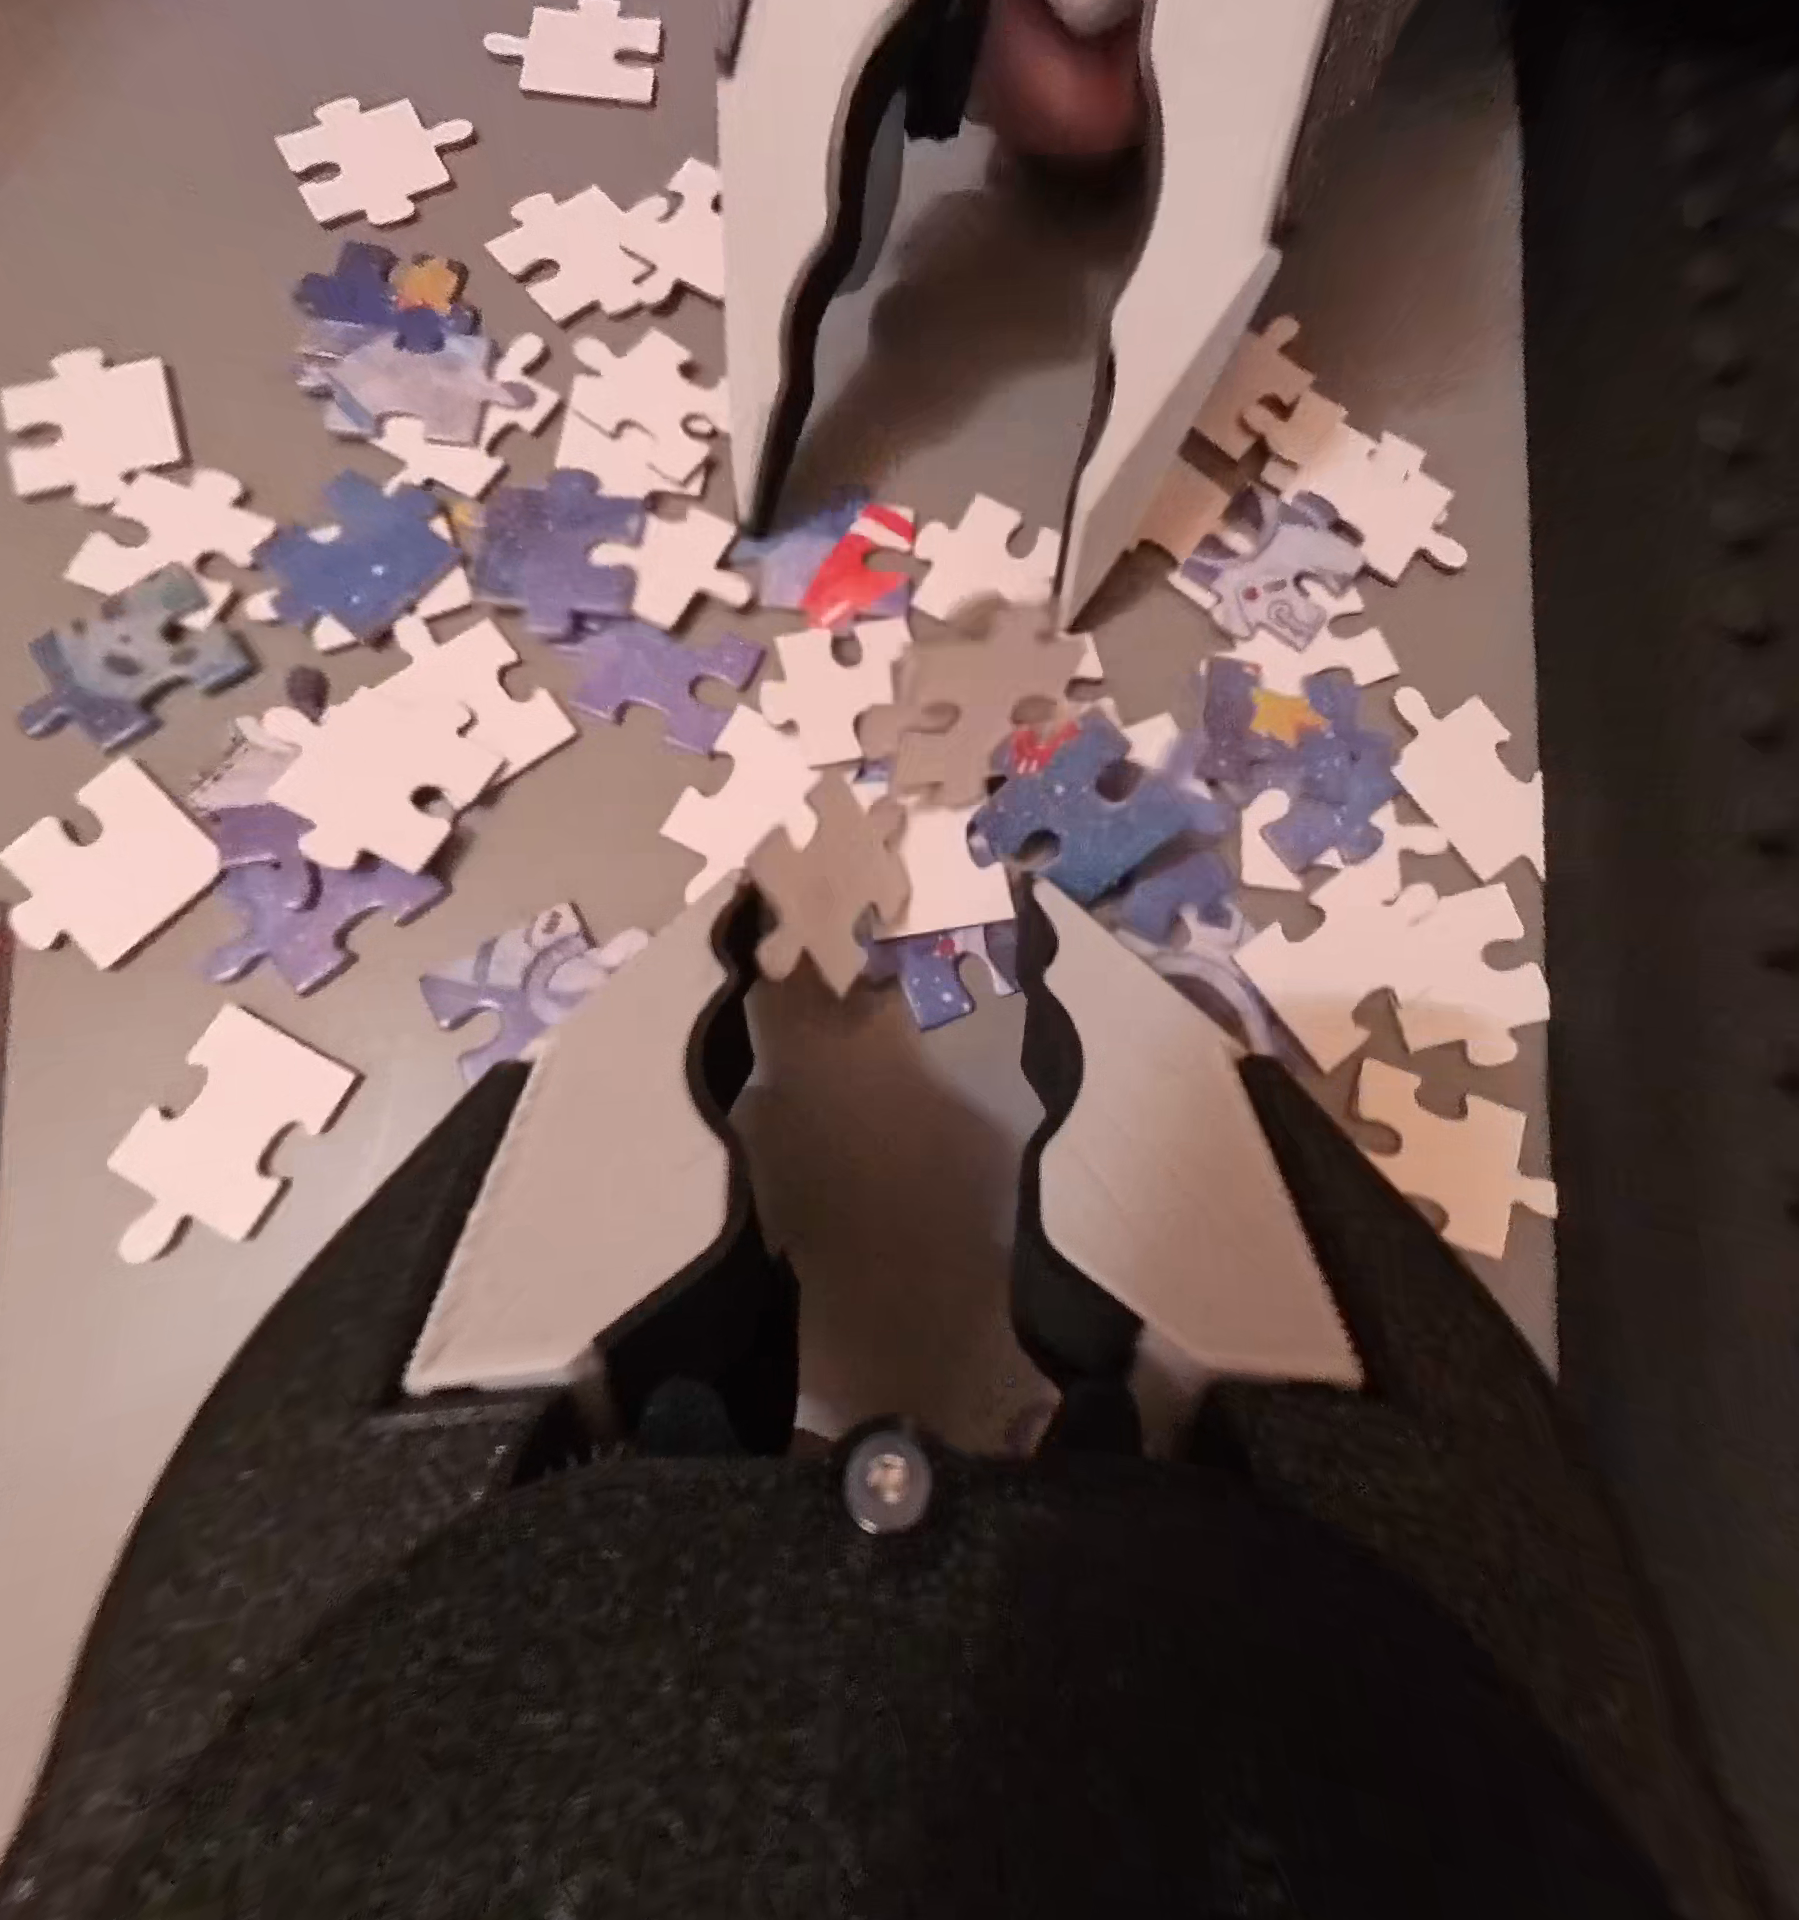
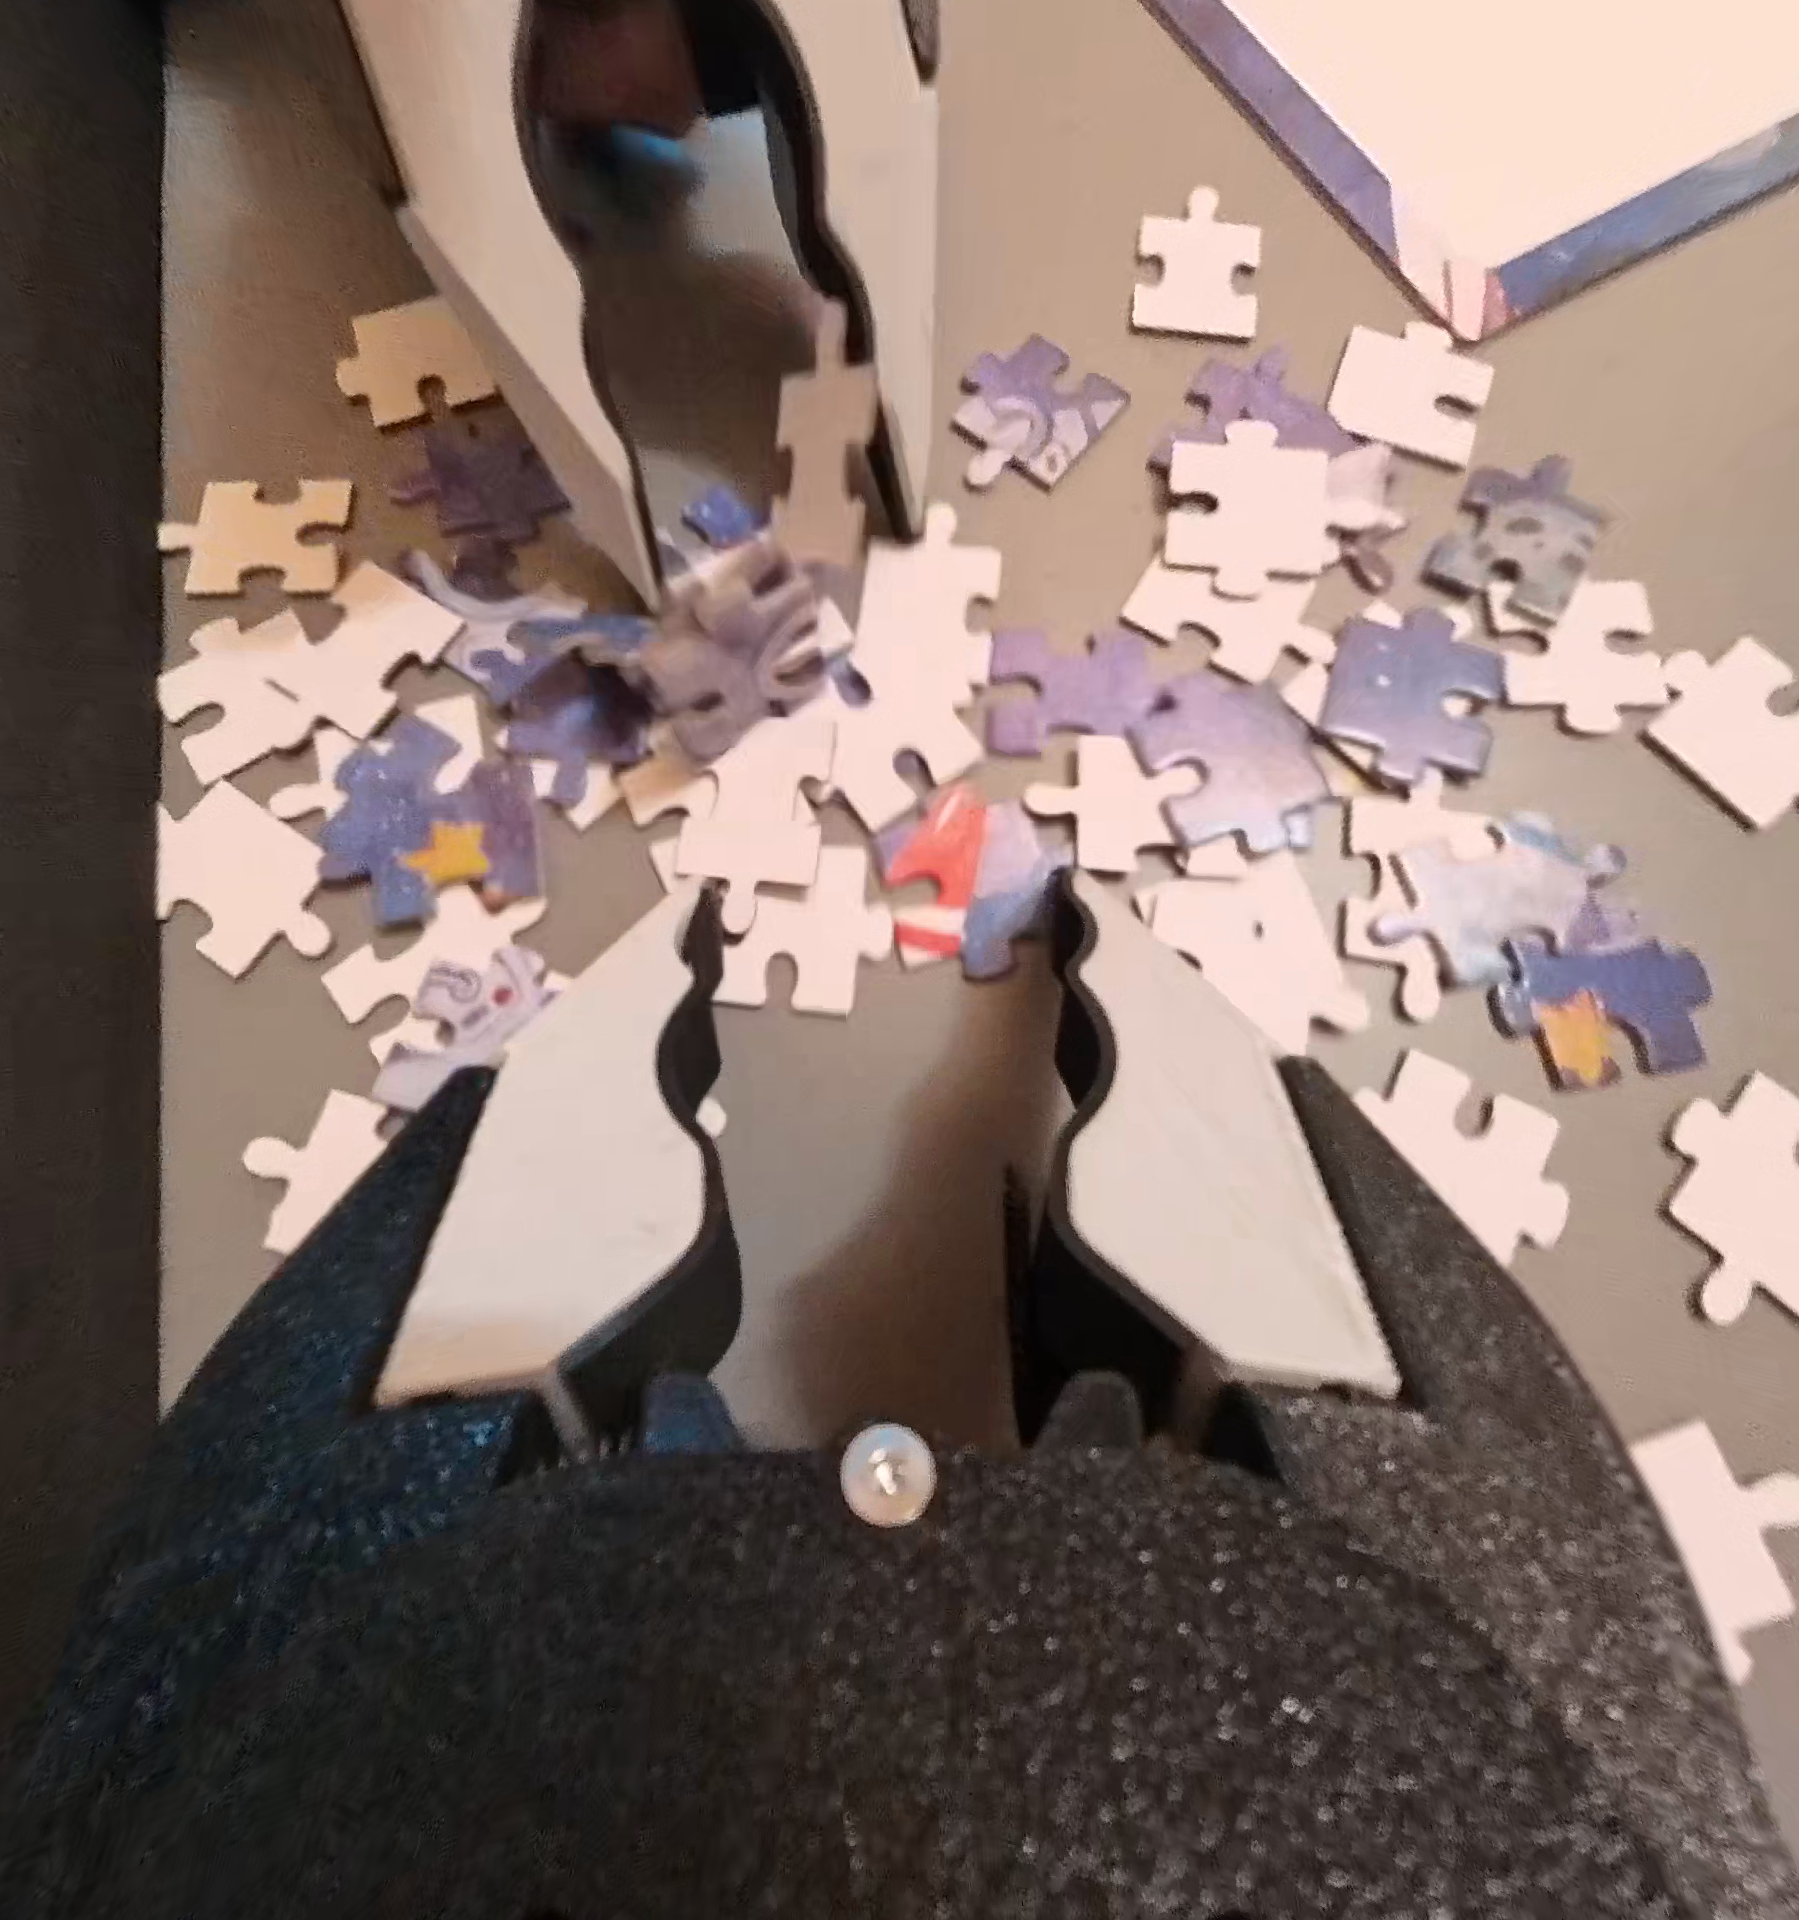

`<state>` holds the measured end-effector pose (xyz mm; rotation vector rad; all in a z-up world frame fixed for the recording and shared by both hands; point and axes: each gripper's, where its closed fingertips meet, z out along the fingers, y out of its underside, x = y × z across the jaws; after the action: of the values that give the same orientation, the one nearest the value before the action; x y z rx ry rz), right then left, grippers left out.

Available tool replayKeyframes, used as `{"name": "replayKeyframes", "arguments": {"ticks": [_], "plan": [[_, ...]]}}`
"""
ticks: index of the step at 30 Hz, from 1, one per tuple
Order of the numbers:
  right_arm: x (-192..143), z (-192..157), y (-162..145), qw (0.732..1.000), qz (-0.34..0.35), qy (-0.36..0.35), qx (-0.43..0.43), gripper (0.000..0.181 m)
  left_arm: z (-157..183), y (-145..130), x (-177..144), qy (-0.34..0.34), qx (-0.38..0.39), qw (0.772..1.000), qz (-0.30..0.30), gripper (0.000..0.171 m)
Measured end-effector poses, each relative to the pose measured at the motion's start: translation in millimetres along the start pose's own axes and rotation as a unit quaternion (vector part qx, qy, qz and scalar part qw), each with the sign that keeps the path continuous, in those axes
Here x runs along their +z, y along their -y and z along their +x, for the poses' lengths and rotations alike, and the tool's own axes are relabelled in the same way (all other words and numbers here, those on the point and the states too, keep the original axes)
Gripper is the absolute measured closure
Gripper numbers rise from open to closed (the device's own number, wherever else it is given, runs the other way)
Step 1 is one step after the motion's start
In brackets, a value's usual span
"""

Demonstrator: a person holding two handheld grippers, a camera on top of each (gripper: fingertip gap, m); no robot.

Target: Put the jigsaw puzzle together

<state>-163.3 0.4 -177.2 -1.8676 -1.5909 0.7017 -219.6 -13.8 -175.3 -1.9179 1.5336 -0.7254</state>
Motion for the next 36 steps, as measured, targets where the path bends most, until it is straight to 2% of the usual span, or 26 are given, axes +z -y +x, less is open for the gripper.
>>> {"name": "replayKeyframes", "arguments": {"ticks": [1,2,3,4,5,7,8,11,13,14,15,17,19,21,23,24,26,27,28,30,36], "plan": [[4,-3,5,1.000,0.001,0.011,-0.002,0.117,0,4,4,0.001,-0.002,1.000,0.000,0.123],[8,-3,9,1.000,0.001,0.013,-0.007,0.126,-1,7,7,0.002,-0.003,1.000,0.001,0.127],[12,-6,14,1.000,0.002,0.022,-0.016,0.146,-2,9,9,0.006,-0.002,1.000,0.001,0.132],[12,-4,15,1.000,-0.003,0.017,-0.018,0.145,-3,10,8,0.010,0.007,1.000,-0.004,0.135],[12,-1,15,1.000,-0.006,0.011,-0.015,0.149,-5,10,7,0.013,0.013,1.000,-0.004,0.145],[7,-1,24,1.000,0.022,0.018,0.005,0.153,-4,11,3,0.004,0.001,1.000,0.001,0.145],[1,-2,32,0.999,0.045,0.025,0.009,0.160,-2,17,-1,-0.004,-0.006,1.000,0.016,0.145],[-29,-6,71,0.989,0.138,0.036,0.024,0.160,-2,59,-30,-0.006,-0.023,0.991,0.130,0.145],[-54,11,90,0.982,0.187,-0.016,0.029,0.160,-18,84,-55,0.026,-0.049,0.978,0.200,0.144],[-66,20,96,0.977,0.205,-0.041,0.036,0.158,-25,87,-63,0.030,-0.064,0.976,0.207,0.144],[-74,24,94,0.977,0.204,-0.051,0.044,0.149,-26,83,-65,0.022,-0.074,0.978,0.194,0.139],[-77,28,72,0.985,0.151,-0.060,0.060,0.129,-22,59,-61,0.005,-0.082,0.988,0.133,0.113],[-76,23,37,0.992,0.079,-0.063,0.075,0.109,-20,26,-63,0.025,-0.067,0.994,0.078,0.112],[-78,1,8,0.994,0.045,-0.030,0.096,0.115,-8,-14,-70,0.028,-0.048,0.998,0.015,0.110],[-77,-35,-18,0.994,0.016,0.028,0.106,0.119,12,-50,-78,0.017,-0.029,0.999,-0.034,0.110],[-74,-48,-31,0.995,-0.003,0.035,0.098,0.119,22,-64,-80,0.014,-0.018,0.998,-0.051,0.111],[-66,-55,-55,0.997,-0.043,-0.005,0.060,0.110,32,-82,-81,0.023,0.002,0.998,-0.066,0.110],[-62,-58,-61,0.997,-0.055,-0.020,0.044,0.108,34,-82,-82,0.026,0.007,0.998,-0.057,0.111],[-60,-59,-57,0.998,-0.039,-0.035,0.028,0.109,36,-83,-82,0.022,0.001,0.998,-0.055,0.112],[-52,-67,-51,0.999,-0.026,-0.023,0.016,0.121,33,-79,-77,0.024,-0.007,0.999,-0.047,0.113],[-22,-65,-23,1.000,-0.006,0.001,-0.001,0.112,38,-48,-45,0.009,0.004,0.999,-0.036,0.110]]}}
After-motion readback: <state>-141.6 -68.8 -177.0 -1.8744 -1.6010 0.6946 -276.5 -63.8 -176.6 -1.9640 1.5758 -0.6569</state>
